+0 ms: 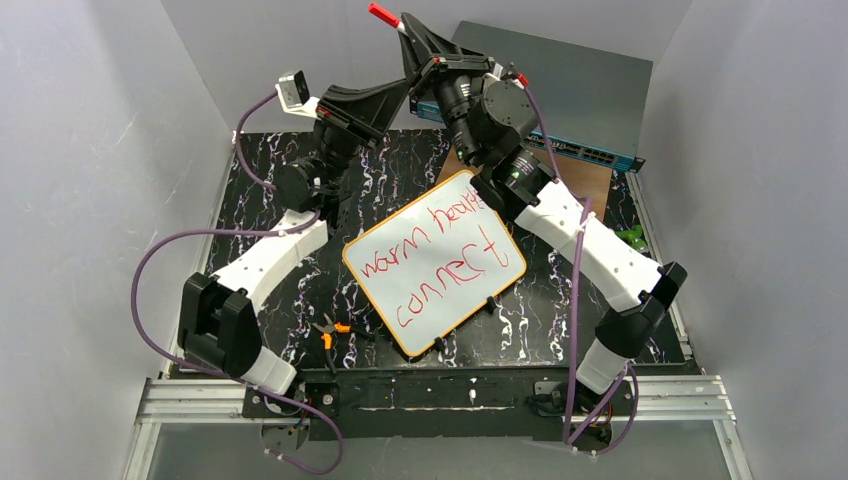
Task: Write a sentence on the whiteboard
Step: Put down the whiteboard marker at the center of the board.
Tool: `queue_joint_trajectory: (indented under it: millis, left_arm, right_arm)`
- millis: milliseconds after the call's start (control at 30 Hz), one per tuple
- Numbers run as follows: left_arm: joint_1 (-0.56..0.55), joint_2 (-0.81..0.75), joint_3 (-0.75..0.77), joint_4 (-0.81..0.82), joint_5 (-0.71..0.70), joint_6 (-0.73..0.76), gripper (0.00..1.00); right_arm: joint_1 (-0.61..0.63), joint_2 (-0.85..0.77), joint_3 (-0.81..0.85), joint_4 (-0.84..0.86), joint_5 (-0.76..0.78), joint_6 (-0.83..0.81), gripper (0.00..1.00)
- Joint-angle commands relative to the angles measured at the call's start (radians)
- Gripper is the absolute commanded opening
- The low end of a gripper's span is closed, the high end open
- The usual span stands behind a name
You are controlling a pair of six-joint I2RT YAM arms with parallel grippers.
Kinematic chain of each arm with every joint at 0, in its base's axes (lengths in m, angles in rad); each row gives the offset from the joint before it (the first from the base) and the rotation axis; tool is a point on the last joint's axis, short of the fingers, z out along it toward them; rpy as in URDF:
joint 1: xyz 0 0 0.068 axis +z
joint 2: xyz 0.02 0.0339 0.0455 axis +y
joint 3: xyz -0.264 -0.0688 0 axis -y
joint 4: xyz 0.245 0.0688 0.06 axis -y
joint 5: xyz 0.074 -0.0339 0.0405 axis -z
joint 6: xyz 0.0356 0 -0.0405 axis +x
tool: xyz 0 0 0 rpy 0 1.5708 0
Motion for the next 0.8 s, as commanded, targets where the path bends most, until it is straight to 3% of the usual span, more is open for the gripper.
queue_joint_trajectory:
  millis: [0,67,233,367,533,767]
  left_arm:
    - [-0.031,-0.040,-0.047,-0.077,0.102,0.059,0.00]
    - [-0.025,-0.063,-0.059,-0.098,0.101,0.076,0.02]
    - [0.019,-0.135,-0.070,-0.183,0.109,0.118,0.43]
    - [0.069,-0.202,-0.093,-0.265,0.130,0.149,0.61]
    - [0.137,-0.315,-0.133,-0.404,0.187,0.215,0.70]
    - [0.165,-0.481,-0.195,-0.728,0.181,0.423,0.74]
  right_arm:
    - [0.044,-0.035,-0.020,0.098,-0.036,-0.001,0.01]
    - [0.044,-0.050,-0.037,0.104,-0.029,-0.004,0.01]
    - [0.030,-0.109,-0.115,0.125,-0.007,-0.054,0.01]
    - [0.011,-0.167,-0.187,0.134,0.002,-0.111,0.01]
    - [-0.015,-0.301,-0.291,0.041,0.041,-0.268,0.01]
    - [-0.038,-0.529,-0.424,-0.343,0.159,-0.566,0.01]
